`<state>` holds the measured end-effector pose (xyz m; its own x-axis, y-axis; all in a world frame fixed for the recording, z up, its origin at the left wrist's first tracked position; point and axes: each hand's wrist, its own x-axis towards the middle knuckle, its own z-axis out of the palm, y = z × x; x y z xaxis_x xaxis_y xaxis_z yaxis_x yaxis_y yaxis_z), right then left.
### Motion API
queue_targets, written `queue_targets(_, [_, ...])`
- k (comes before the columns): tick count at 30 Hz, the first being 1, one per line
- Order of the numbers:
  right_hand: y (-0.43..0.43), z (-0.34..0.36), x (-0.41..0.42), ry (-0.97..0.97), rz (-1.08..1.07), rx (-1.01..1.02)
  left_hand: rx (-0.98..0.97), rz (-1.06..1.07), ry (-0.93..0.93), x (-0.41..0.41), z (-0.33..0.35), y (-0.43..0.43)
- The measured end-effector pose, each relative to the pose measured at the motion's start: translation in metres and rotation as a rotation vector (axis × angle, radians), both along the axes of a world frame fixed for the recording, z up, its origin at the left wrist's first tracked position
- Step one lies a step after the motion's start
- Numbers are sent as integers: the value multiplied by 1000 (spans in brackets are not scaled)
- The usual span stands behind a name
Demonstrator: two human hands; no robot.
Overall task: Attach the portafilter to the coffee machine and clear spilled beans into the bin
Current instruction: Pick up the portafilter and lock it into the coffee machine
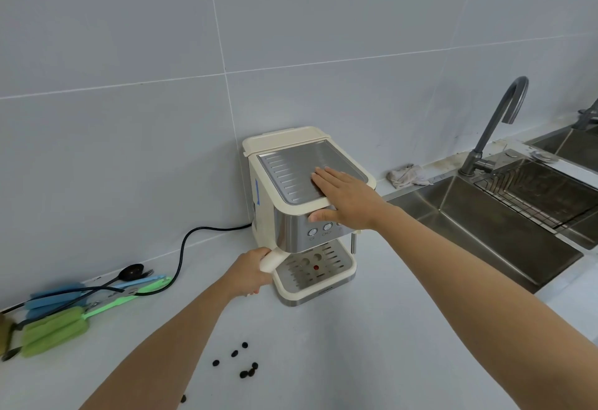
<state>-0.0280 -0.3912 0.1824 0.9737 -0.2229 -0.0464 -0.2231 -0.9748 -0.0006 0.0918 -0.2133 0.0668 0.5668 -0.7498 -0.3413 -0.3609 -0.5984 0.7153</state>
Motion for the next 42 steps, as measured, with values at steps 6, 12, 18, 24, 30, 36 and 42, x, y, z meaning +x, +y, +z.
queue_targets(6, [0,0,0,0,0,-4,-11,86,-23,-34,-4,-3])
queue_targets(12, [1,0,0,-5,-1,-14,-19,201,-37,-70,-12,-17])
queue_targets(18, [1,0,-1,5,-4,-21,-6,307,-41,-106,-10,-37])
queue_targets(24, [4,3,-3,-3,15,-25,-3,378,-43,-122,-10,-50])
queue_targets(30, [4,4,-5,-19,26,-31,9,470,-54,-134,-8,-60])
queue_targets(36, [3,1,-4,-26,26,-32,36,544,-62,-149,-1,-72])
queue_targets(42, [2,-1,-5,-37,33,-48,50,575,-88,-155,-1,-76])
